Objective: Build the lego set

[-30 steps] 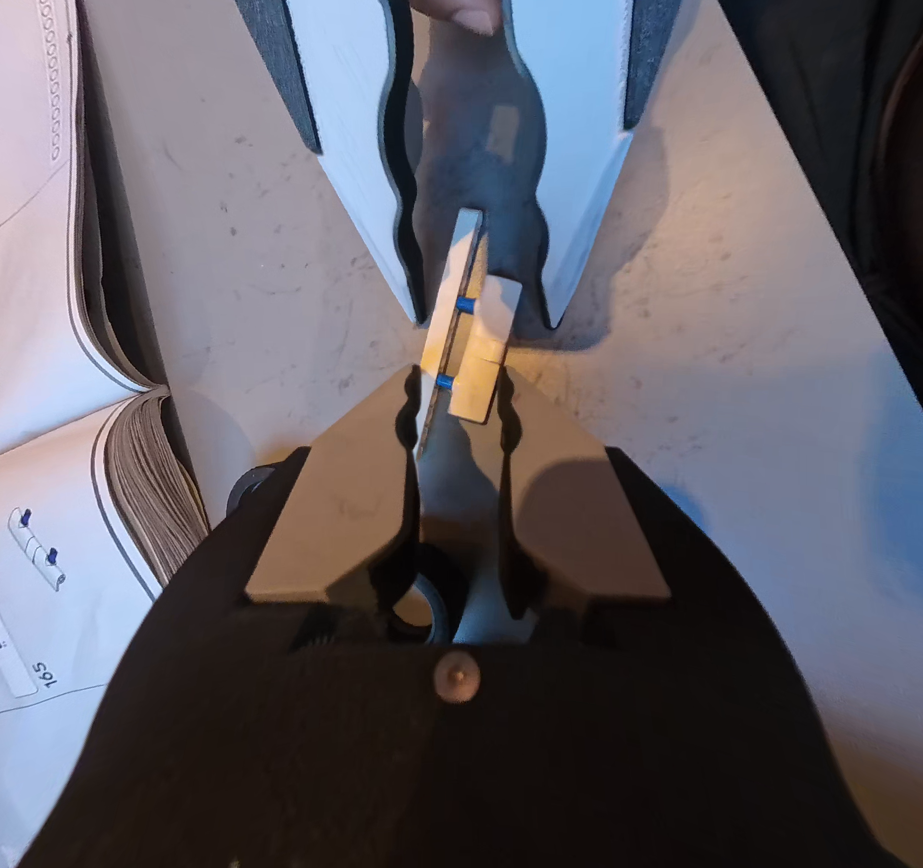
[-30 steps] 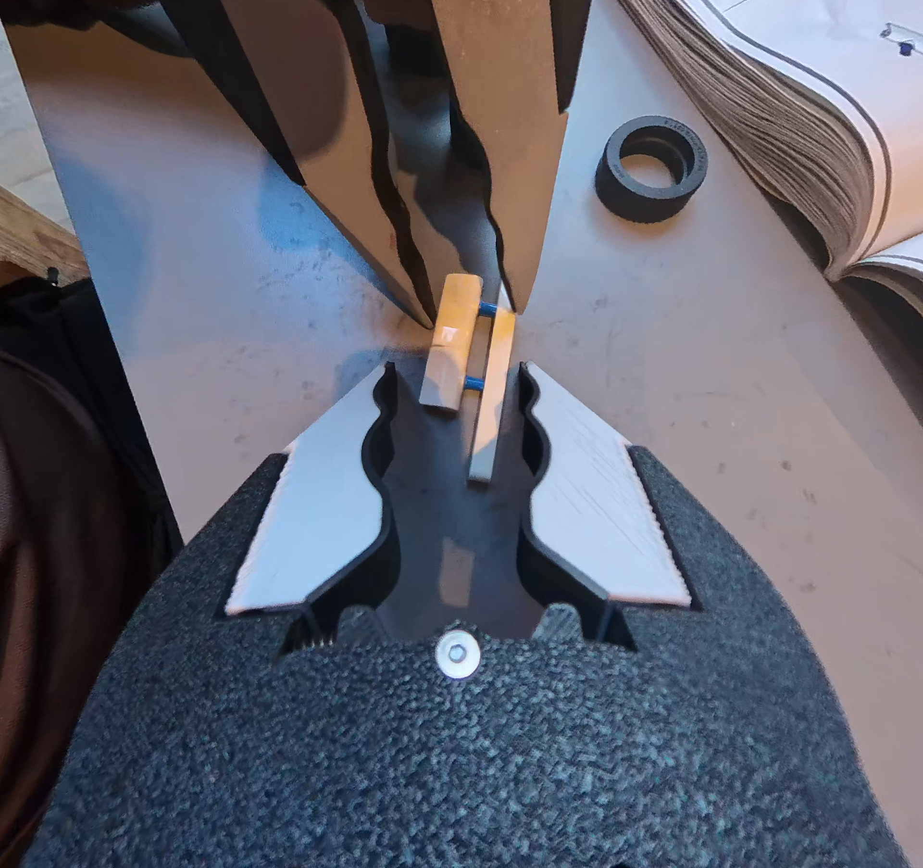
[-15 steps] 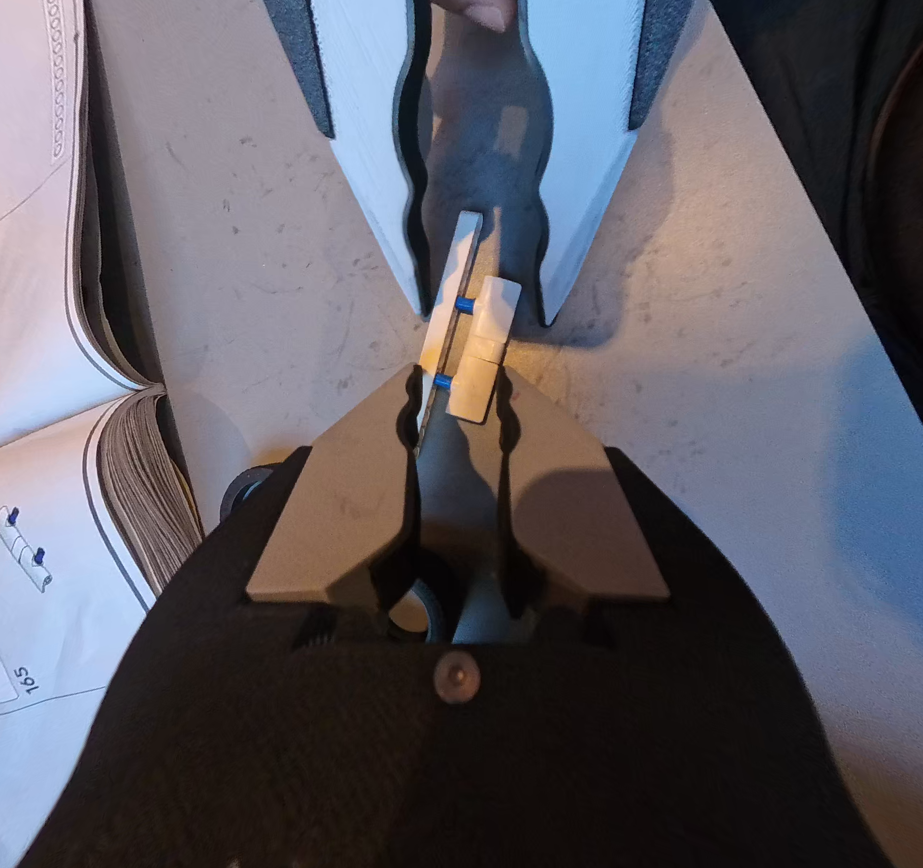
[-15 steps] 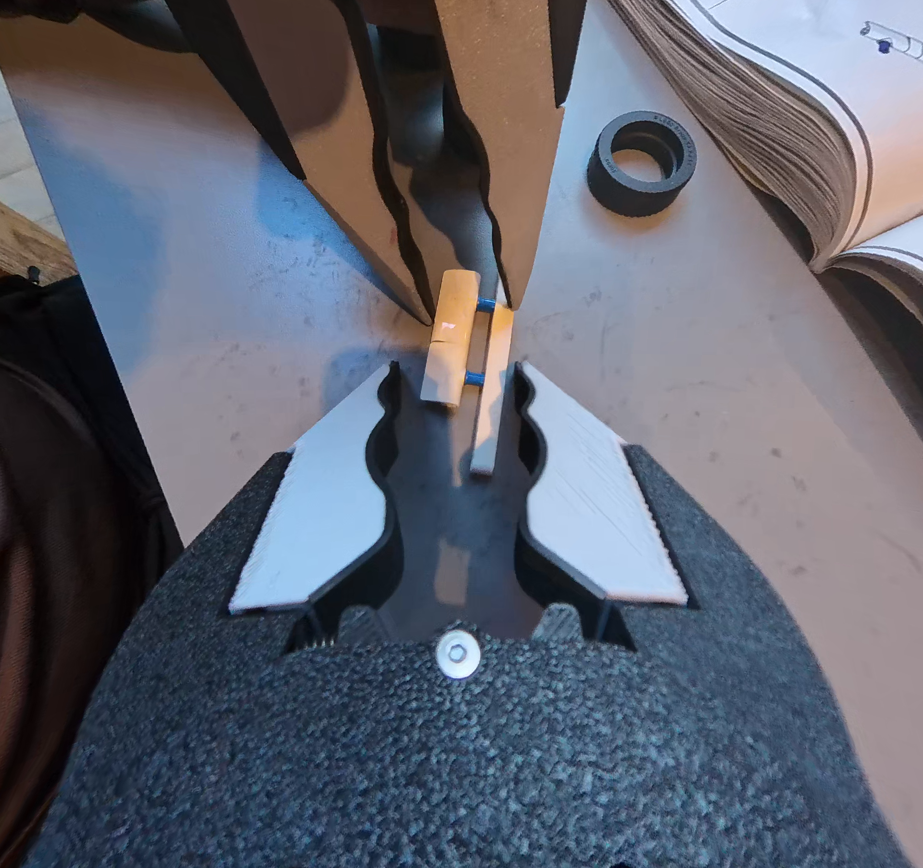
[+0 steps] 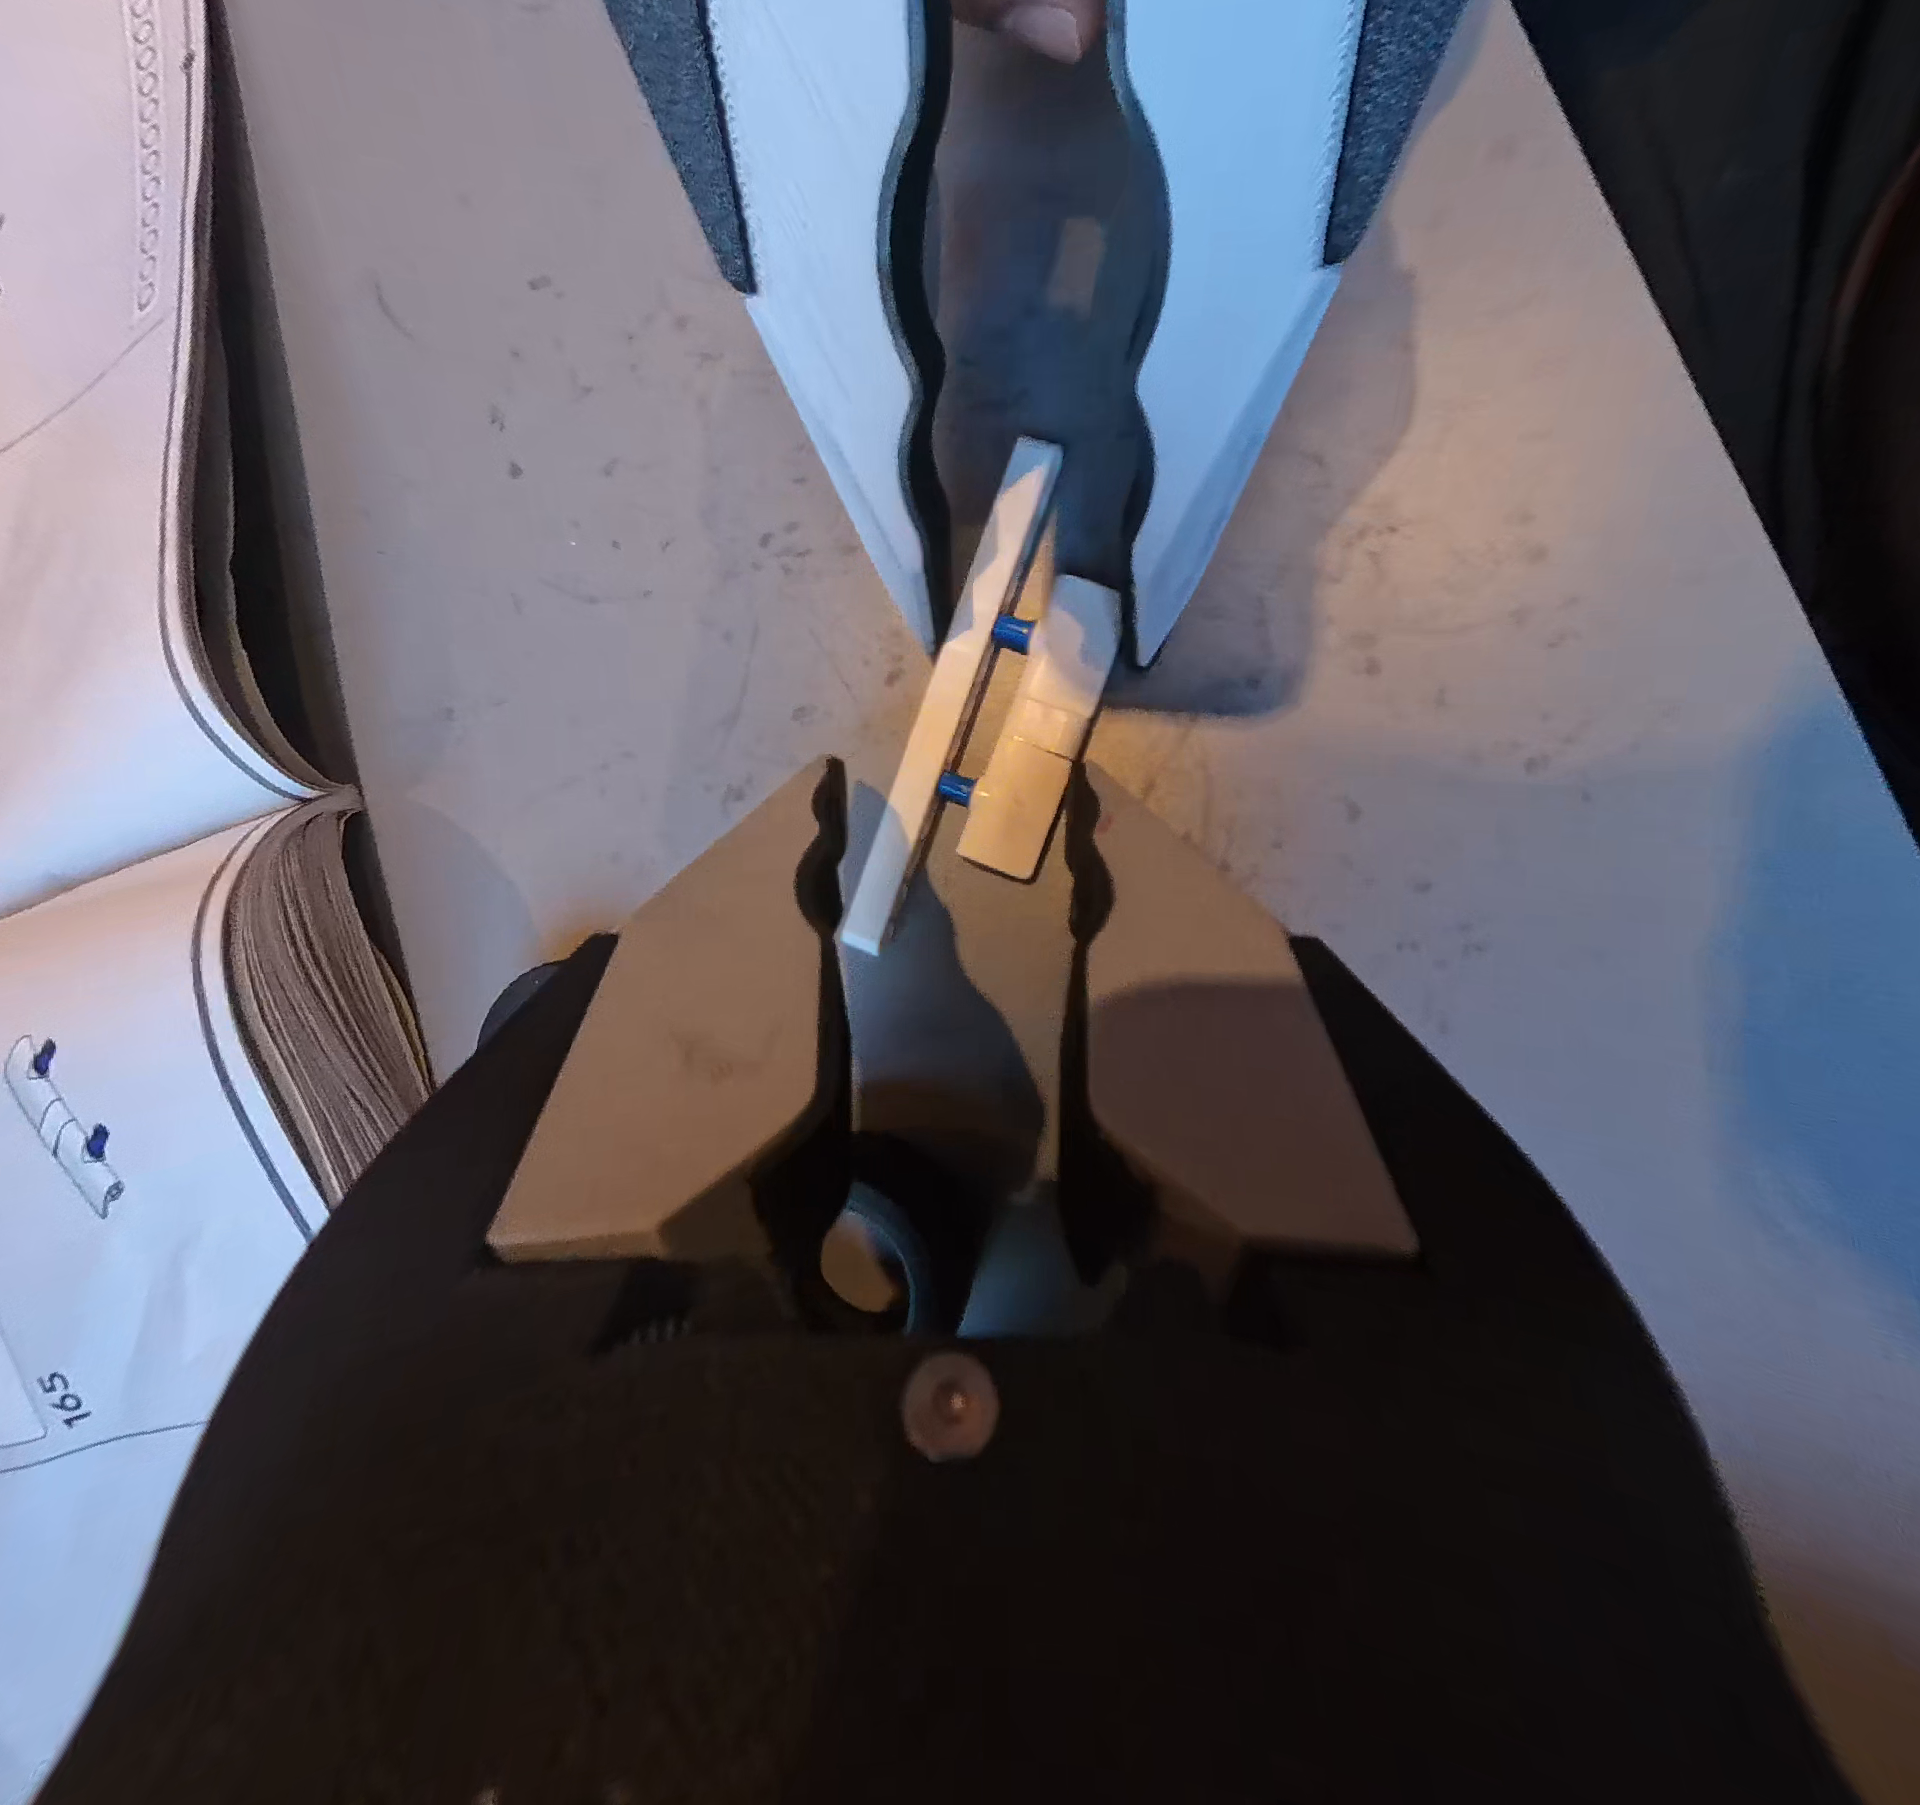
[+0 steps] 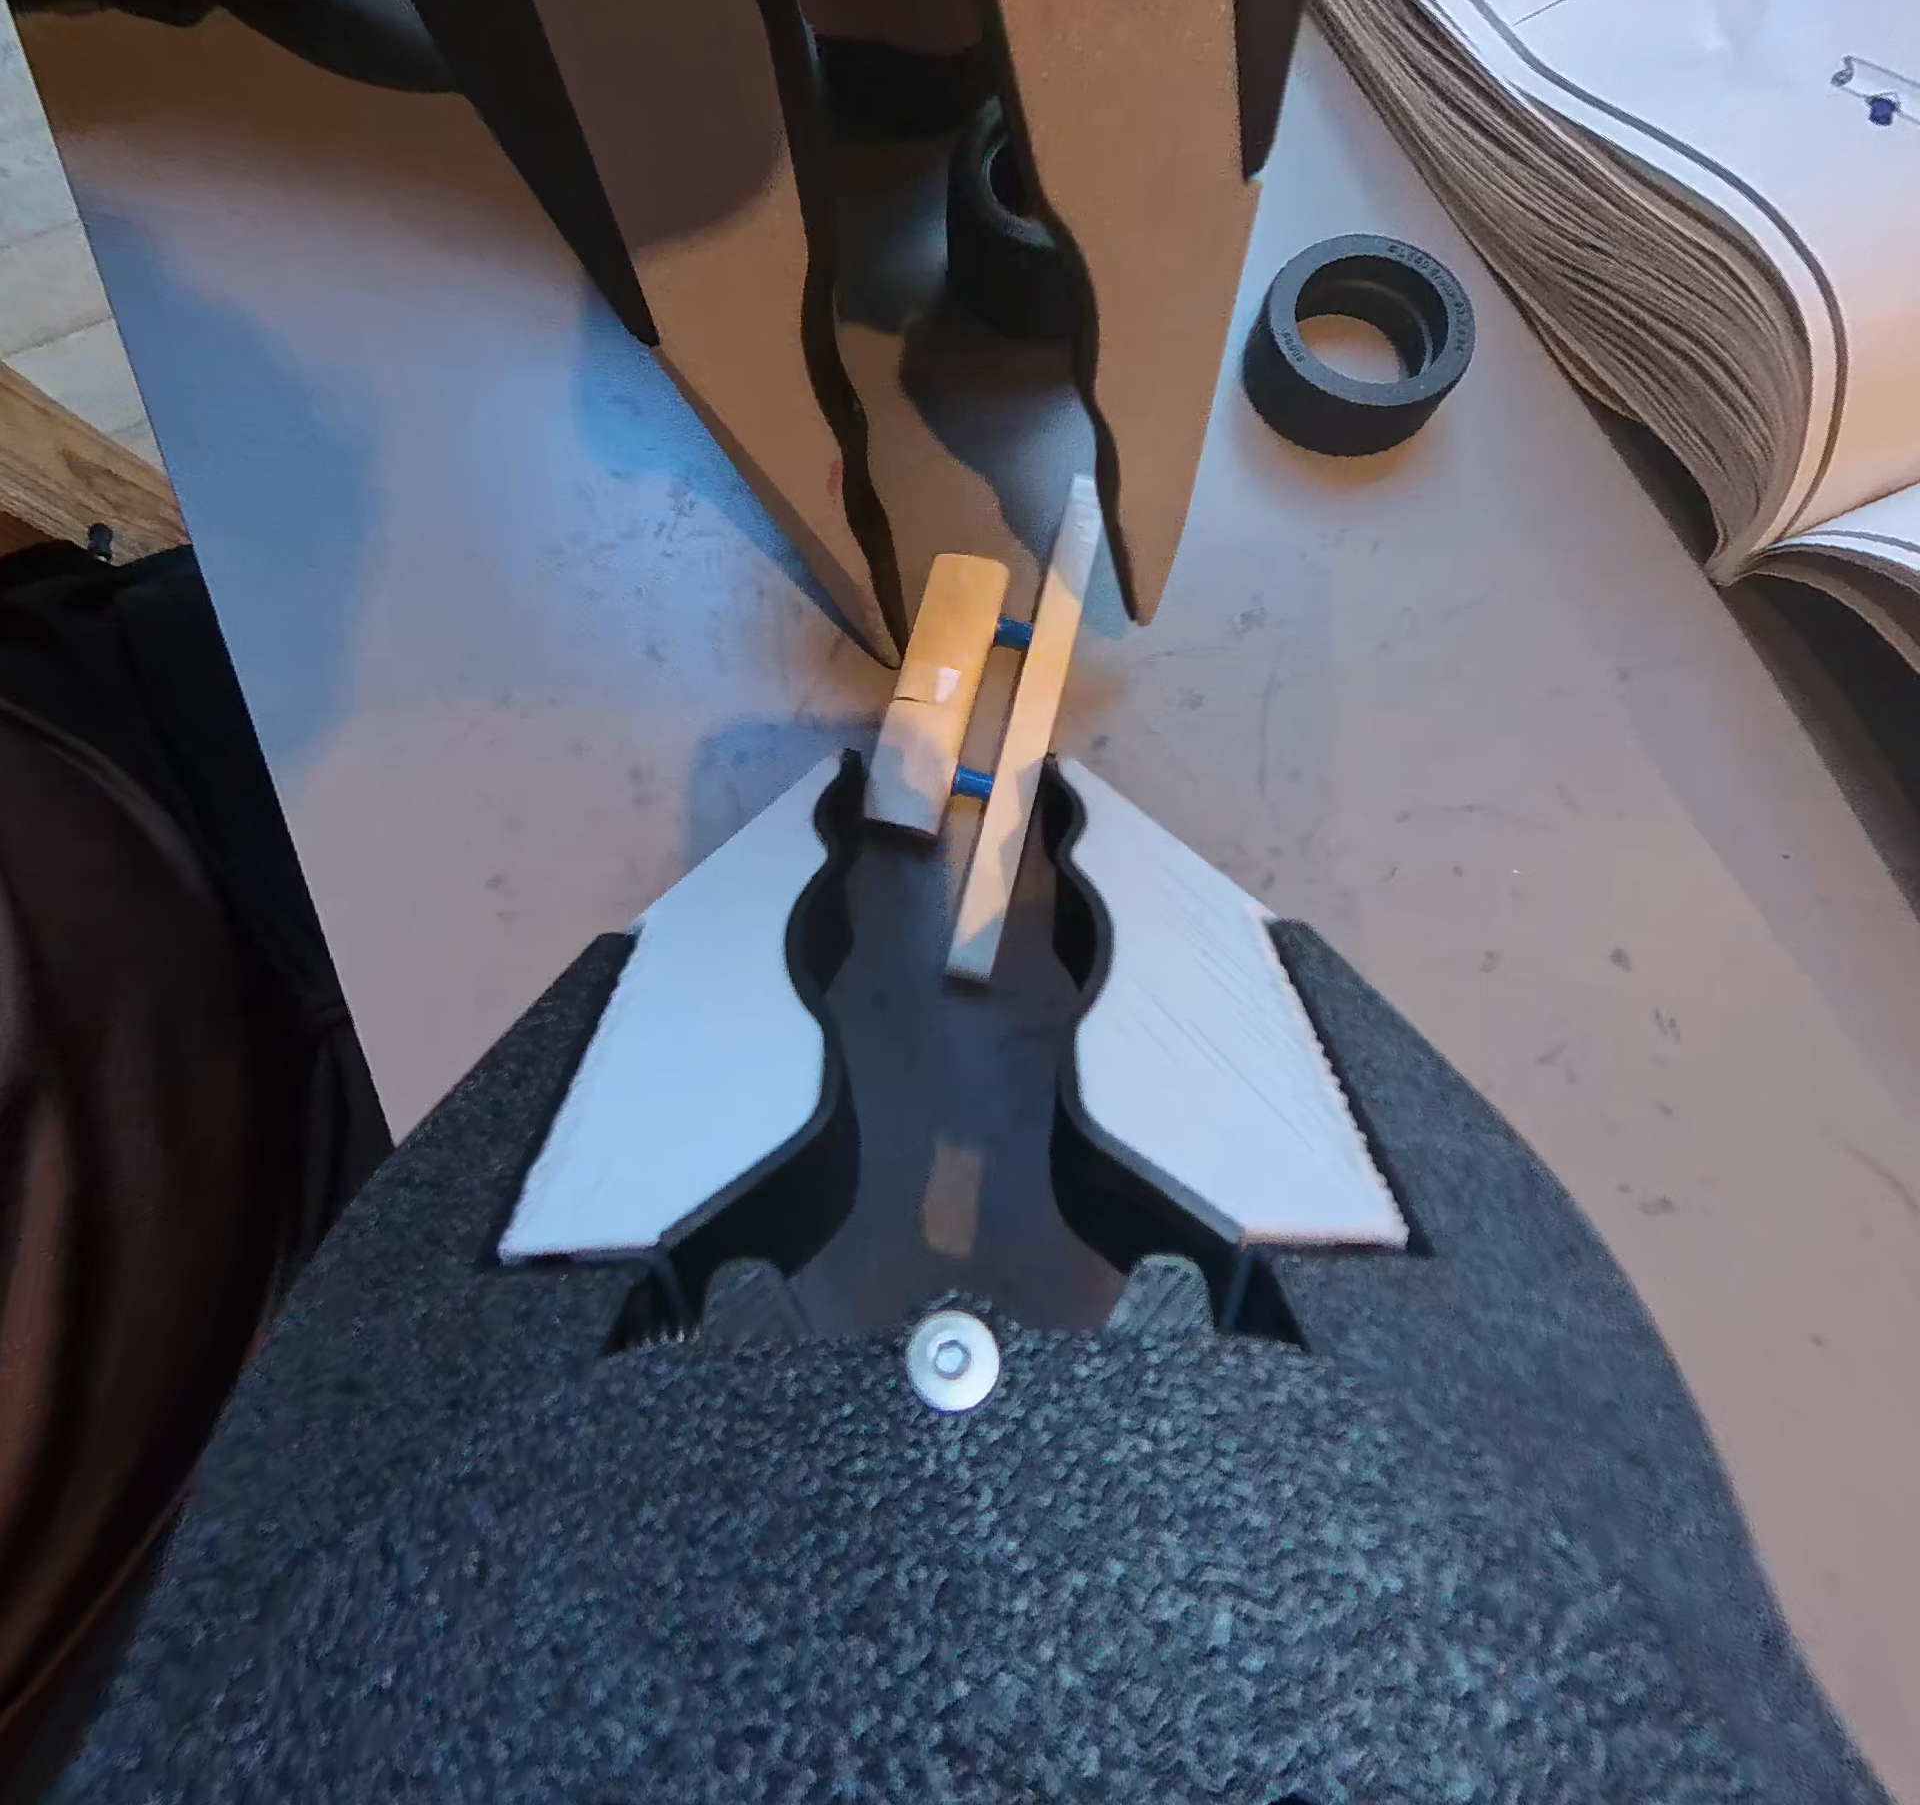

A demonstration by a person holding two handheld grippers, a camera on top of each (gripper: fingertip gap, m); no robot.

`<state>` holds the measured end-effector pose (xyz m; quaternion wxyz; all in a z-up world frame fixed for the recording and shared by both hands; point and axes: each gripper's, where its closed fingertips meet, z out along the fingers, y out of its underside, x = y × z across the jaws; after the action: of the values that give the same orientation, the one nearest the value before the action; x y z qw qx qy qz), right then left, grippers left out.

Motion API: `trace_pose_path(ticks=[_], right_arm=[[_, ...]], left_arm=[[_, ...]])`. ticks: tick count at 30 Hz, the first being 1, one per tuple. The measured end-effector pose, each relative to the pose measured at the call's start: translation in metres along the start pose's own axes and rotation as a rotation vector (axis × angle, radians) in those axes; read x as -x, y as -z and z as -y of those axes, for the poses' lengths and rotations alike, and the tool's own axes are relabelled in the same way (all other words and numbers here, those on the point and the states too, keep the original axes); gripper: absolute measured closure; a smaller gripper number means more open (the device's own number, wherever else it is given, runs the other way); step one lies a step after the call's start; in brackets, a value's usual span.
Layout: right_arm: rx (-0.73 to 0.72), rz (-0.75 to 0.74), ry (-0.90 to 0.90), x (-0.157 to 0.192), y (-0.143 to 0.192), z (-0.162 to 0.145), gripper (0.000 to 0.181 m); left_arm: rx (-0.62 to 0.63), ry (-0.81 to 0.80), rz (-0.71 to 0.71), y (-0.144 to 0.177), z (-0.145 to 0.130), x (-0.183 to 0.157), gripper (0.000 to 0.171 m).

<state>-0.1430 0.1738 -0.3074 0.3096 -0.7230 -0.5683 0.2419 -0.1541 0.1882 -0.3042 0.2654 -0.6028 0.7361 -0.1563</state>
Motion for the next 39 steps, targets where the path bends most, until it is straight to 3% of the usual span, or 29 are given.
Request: trace_pose_path(ticks=[8,39], right_arm=[[0.001,0.005,0.008,-0.001,0.0,0.0,0.148],[-0.022,0.009,0.033,-0.002,0.0,0.002,0.153]], left_arm=[[-0.021,0.057,-0.072,-0.002,0.0,-0.006,0.141],[-0.067,0.099,0.034,0.0,0.002,-0.008,0.145]])
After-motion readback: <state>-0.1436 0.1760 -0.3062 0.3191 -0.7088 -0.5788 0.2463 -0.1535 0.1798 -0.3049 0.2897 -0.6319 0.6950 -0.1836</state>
